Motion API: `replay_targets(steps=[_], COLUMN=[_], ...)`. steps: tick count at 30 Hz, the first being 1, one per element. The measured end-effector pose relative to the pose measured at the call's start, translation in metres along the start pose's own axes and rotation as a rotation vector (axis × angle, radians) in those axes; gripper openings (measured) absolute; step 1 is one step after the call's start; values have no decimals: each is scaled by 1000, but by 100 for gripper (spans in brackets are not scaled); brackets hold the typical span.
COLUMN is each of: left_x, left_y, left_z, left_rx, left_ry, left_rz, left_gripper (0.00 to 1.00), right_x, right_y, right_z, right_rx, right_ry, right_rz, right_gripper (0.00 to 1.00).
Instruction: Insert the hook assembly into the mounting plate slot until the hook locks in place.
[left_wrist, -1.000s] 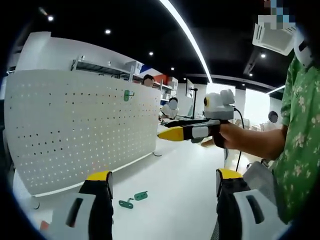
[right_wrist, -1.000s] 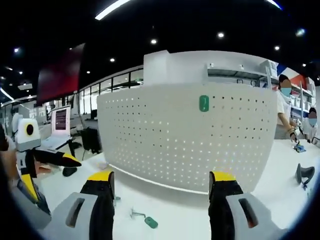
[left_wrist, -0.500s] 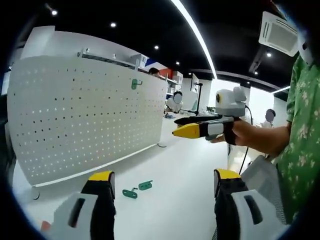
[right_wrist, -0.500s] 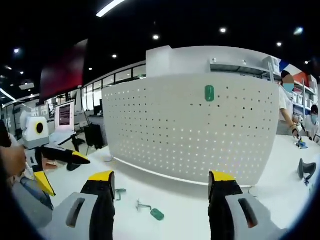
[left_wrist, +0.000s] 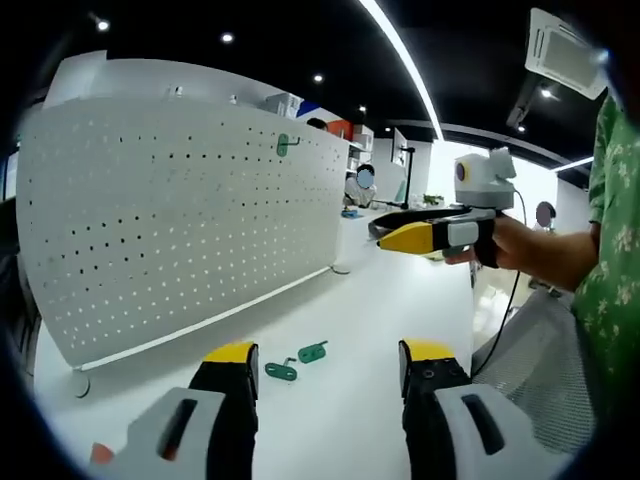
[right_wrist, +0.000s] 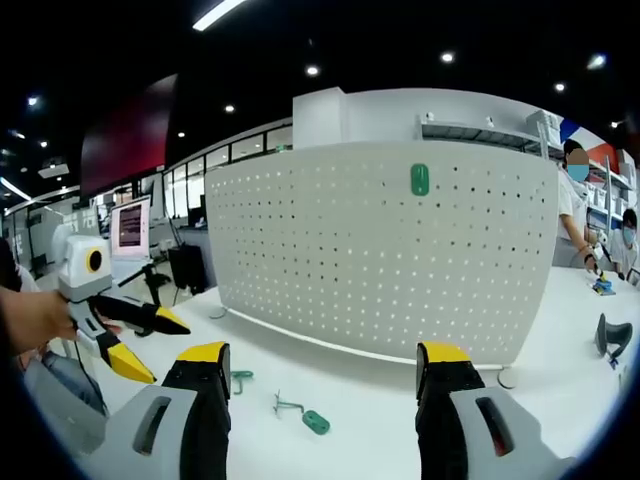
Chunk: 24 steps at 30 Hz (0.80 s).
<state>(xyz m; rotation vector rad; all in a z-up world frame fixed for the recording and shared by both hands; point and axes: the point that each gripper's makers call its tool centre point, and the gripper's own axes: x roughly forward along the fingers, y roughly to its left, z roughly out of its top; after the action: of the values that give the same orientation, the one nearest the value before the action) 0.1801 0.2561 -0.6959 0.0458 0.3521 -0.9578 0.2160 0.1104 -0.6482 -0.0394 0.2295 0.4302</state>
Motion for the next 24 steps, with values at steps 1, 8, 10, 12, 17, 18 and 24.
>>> replay_targets(steps=[1,8,10,12,17,18,24], left_x=[1,8,10,12,16,17,23], left_y=[3,22,25,26,37,39,52], left_z=[-2,-13,-17,-18,-27,-29,-41], left_rx=[9,22,18,24,52,51,52], left_ry=[9,51,64,71,108,114,153], left_rz=[10,50,48,46,77,80,99], left_gripper=[58,50,47,47,41,39,35], right_x=[0,0,0,0,0,0,2], right_y=[0,-1,-1,-1,-2,-2,-2], right_z=[-1,-1,-1,-1,-3,-4,-6], right_rx=[0,1,2,0,0,-1,-4], right_ry=[2,2,1,3,8,9,17], right_rz=[-1,-1,1,1,0,0,3], right_gripper=[77,76,76,76,76,76,76])
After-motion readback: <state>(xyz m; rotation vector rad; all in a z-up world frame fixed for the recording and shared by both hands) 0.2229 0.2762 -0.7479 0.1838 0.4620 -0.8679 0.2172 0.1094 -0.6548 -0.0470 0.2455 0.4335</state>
